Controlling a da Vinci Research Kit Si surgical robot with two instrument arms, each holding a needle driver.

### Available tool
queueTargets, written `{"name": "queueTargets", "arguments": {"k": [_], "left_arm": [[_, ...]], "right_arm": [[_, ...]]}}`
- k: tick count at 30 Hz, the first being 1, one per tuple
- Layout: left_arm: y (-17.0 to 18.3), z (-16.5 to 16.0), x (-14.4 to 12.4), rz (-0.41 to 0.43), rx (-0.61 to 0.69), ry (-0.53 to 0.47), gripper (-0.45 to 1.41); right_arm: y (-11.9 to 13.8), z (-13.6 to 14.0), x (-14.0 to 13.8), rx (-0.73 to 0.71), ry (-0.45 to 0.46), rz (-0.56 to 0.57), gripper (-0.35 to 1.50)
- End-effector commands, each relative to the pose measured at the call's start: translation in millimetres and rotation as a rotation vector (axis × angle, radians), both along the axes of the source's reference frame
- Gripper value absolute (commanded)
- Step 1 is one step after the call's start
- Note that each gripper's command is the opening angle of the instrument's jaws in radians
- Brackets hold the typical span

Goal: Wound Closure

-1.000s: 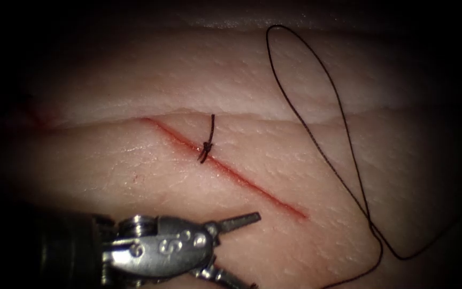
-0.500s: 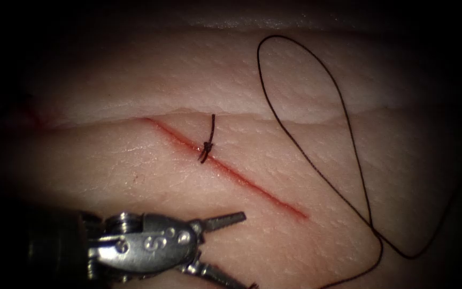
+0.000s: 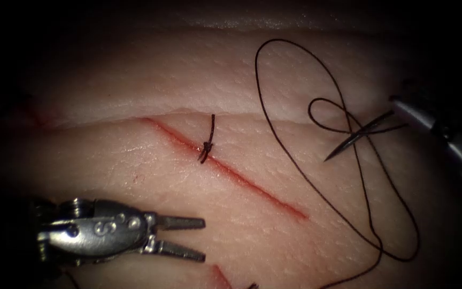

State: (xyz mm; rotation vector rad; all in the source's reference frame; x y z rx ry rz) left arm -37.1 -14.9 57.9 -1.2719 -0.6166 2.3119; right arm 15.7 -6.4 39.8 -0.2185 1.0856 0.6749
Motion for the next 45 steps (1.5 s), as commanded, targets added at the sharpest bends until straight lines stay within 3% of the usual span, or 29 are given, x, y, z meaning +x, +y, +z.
{"name": "queueTargets", "arguments": {"k": [1,9,12,15,20,23,32,41,45], "left_arm": [[0.2,0.6,-0.5,-0.005,-0.001,0.003,0.29],[0.7,0.4,-0.3,-0.019,0.005,0.016,0.31],[0.6,0.4,-0.1,-0.017,0.005,0.015,0.31],[0.5,0.4,0.1,-0.016,0.005,0.015,0.31],[0.1,0.5,0.1,-0.016,0.002,0.018,0.31],[0.0,0.6,0.1,-0.016,0.000,0.019,0.31],[-0.4,1.0,0.2,-0.014,-0.006,0.021,0.31],[0.3,1.0,0.3,-0.023,-0.023,0.030,0.29],[0.4,1.1,0.1,-0.029,-0.036,0.024,0.27]], "right_arm": [[-0.2,0.6,2.0,0.003,0.008,-0.011,-0.35],[-1.0,1.1,4.4,0.012,0.024,-0.035,-0.35],[-0.8,1.3,4.4,-0.042,-0.022,-0.052,-0.35],[-0.4,1.3,4.1,-0.115,-0.103,-0.049,-0.35],[1.0,1.0,2.9,-0.322,-0.340,0.008,-0.35],[1.6,0.9,2.7,-0.420,-0.415,0.031,-0.35],[2.9,1.1,3.6,-0.543,-0.540,-0.179,-0.35],[3.4,-1.9,3.8,-0.673,-0.728,-0.320,-0.35],[3.3,-2.4,4.6,-0.727,-0.764,-0.338,-0.35]]}}
